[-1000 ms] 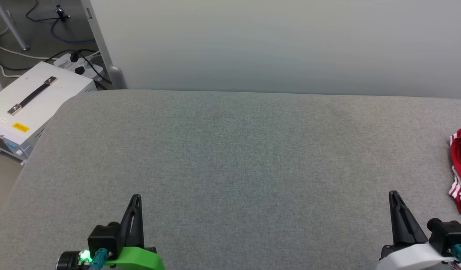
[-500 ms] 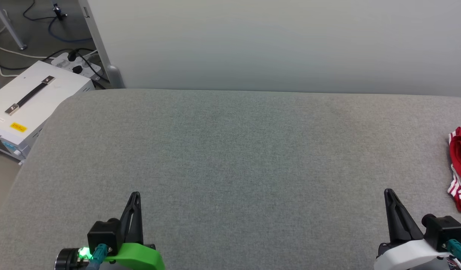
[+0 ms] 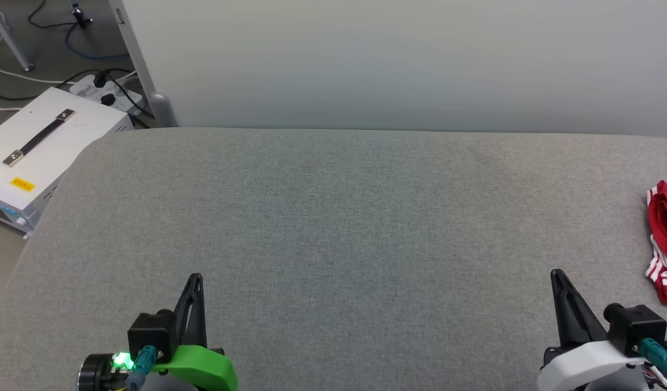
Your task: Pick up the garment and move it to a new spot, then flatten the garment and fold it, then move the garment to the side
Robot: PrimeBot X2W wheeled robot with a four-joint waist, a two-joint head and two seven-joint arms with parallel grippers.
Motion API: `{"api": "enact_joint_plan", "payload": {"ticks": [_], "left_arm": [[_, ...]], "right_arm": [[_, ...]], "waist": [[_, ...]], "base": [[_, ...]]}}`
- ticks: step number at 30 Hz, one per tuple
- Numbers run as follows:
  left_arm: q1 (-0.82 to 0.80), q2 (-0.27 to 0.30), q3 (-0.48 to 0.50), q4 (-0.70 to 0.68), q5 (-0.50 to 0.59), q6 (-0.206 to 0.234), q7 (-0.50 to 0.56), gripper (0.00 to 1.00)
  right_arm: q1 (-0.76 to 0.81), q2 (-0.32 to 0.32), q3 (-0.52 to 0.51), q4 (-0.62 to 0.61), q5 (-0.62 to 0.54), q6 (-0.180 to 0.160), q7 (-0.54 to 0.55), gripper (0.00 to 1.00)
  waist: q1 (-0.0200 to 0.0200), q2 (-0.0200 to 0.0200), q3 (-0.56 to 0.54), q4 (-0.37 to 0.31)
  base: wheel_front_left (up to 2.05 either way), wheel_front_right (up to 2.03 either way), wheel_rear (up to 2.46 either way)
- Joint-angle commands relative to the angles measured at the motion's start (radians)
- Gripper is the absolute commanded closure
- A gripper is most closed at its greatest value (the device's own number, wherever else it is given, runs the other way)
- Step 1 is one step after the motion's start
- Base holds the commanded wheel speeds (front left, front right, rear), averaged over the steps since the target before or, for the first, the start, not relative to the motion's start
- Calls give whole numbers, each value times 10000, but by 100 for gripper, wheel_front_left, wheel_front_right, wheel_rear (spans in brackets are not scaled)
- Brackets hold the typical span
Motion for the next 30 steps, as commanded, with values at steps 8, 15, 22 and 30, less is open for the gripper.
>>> {"api": "enact_joint_plan", "payload": {"ticks": [8,15,22,30], "left_arm": [[-287,-57,58,-107,141,65,198,100],[-343,-64,81,-155,194,77,336,100],[-400,-72,105,-204,248,90,478,100],[-465,-81,132,-260,309,105,638,100]], "right_arm": [[-297,12,89,-98,-176,-5,204,100],[-371,13,137,-116,-258,-5,343,100],[-449,15,186,-135,-343,-6,486,100],[-536,17,241,-156,-438,-6,646,100]], "waist": [[0,27,33,-36],[0,30,59,-66],[0,33,87,-96],[0,36,117,-130]], "base": [[0,0,0],[0,0,0],[0,0,0],[0,0,0]]}}
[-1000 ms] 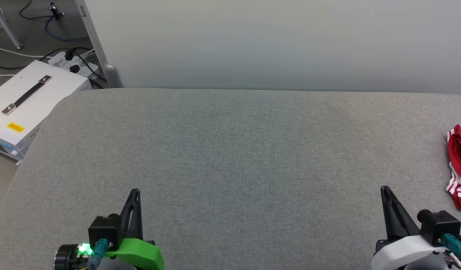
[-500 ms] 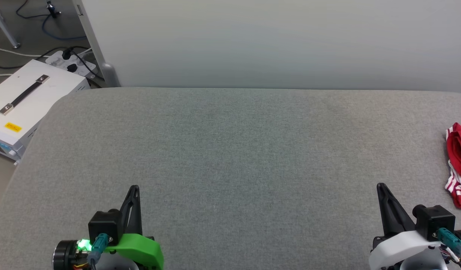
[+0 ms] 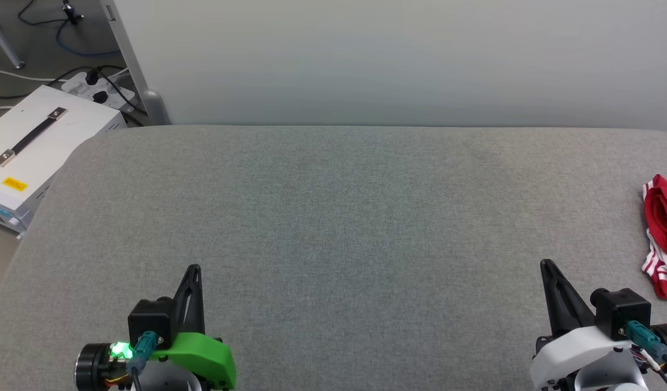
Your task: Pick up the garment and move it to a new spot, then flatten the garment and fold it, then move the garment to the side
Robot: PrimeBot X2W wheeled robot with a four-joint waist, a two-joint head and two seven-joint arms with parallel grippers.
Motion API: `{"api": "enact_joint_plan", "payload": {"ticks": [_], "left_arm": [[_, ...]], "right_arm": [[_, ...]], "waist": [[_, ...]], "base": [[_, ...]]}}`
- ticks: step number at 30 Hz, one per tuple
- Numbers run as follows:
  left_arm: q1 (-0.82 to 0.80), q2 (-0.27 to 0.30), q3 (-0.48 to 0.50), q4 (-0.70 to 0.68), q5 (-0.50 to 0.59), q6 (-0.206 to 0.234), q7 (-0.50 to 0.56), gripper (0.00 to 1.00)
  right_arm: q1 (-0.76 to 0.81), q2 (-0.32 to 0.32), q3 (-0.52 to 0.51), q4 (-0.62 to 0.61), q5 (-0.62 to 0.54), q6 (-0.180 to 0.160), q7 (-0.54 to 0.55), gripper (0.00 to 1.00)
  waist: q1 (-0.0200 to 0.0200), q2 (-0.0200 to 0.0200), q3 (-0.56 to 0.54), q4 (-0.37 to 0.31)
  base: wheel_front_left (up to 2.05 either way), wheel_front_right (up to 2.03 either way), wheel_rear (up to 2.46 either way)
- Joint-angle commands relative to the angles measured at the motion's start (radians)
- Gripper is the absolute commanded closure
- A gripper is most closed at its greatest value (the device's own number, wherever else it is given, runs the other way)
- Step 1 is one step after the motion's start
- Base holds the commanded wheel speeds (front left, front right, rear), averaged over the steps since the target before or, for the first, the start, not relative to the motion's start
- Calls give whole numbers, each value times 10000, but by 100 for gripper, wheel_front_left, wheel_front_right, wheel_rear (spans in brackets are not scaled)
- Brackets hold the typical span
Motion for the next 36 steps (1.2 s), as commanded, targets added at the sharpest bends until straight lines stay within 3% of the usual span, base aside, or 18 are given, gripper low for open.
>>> {"api": "enact_joint_plan", "payload": {"ticks": [1,36], "left_arm": [[-229,-52,56,-53,105,56,42,100],[-514,-91,174,-298,375,120,745,100]], "right_arm": [[-170,10,32,-89,-90,-7,62,100],[-552,19,274,-182,-508,-9,769,100]], "waist": [[0,37,5,-6],[0,52,140,-156]], "base": [[0,0,0],[0,0,0]]}}
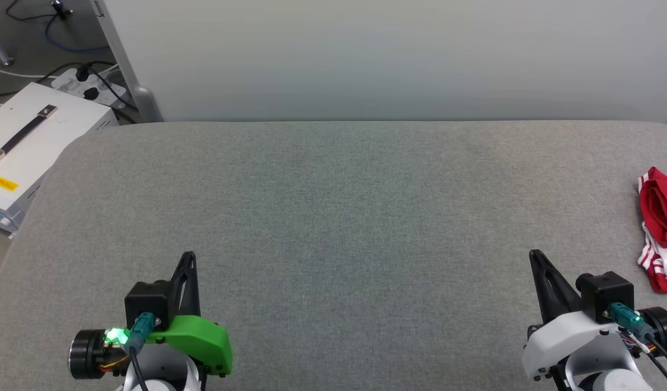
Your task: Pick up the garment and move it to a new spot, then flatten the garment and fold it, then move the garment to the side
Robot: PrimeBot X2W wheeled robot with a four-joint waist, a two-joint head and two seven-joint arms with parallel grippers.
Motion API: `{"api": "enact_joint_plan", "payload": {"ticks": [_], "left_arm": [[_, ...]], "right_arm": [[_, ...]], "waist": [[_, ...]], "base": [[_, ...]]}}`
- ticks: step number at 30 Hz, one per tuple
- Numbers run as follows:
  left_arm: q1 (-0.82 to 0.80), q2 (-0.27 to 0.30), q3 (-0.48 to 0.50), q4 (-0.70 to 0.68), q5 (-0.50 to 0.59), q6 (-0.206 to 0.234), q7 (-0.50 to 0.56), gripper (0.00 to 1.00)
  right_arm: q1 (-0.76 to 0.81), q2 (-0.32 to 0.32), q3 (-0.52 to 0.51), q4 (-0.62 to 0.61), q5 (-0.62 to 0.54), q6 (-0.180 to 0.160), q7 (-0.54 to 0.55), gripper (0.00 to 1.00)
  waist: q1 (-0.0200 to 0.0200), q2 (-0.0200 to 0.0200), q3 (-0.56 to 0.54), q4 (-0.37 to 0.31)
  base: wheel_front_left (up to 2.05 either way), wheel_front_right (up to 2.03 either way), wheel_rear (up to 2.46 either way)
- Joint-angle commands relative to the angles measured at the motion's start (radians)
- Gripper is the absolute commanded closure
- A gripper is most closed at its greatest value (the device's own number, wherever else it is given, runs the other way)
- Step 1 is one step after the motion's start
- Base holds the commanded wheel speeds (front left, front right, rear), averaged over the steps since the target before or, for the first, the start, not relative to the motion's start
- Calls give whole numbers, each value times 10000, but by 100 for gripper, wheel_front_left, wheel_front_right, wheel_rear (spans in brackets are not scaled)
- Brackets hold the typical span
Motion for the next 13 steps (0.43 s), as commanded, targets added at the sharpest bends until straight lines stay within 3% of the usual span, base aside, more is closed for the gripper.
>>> {"api": "enact_joint_plan", "payload": {"ticks": [1,13], "left_arm": [[-163,-58,26,-63,153,41,44,100],[-181,-61,34,-78,170,45,87,100]], "right_arm": [[-190,12,26,-76,-146,-9,73,100],[-213,13,41,-81,-172,-9,116,100]], "waist": [[0,52,6,-7],[0,53,14,-16]], "base": [[0,0,0],[0,0,0]]}}
